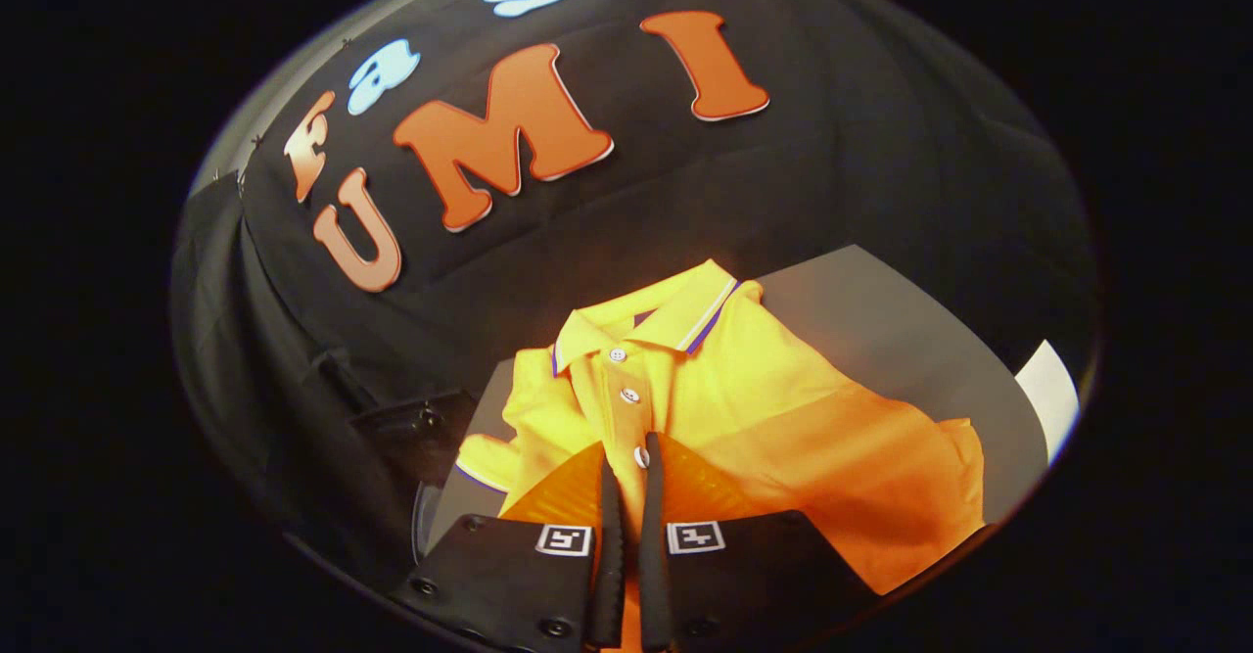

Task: Put the clothes into the washing machine and then close the washing machine lid.

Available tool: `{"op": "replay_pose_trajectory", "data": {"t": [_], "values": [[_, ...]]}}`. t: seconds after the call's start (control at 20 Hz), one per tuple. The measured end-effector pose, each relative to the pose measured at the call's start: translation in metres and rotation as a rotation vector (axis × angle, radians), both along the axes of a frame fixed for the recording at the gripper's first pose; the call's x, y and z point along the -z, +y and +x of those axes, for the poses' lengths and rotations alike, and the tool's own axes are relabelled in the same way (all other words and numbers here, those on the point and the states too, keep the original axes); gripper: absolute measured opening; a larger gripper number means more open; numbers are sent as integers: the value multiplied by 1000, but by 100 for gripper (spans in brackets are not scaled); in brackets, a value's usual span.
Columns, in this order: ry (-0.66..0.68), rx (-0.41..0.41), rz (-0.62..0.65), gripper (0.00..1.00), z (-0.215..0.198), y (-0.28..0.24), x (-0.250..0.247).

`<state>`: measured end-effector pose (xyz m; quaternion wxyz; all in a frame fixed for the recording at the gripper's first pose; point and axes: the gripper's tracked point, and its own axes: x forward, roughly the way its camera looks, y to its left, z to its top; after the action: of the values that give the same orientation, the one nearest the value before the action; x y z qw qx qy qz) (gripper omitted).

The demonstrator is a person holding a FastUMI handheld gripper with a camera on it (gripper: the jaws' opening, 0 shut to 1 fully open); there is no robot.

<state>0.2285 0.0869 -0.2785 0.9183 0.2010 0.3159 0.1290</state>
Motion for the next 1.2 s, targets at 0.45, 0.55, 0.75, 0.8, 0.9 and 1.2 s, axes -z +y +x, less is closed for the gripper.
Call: {"op": "replay_pose_trajectory", "data": {"t": [0.45,0.55,0.75,0.8,0.9,1.2], "values": [[-323,17,201,14,-40,-4,-91],[-363,12,202,14,-45,0,-106],[-432,40,123,14,-67,1,-133],[-450,47,105,14,-73,3,-139],[-484,40,49,14,-95,13,-150],[-545,3,58,14,-143,63,-184]]}}
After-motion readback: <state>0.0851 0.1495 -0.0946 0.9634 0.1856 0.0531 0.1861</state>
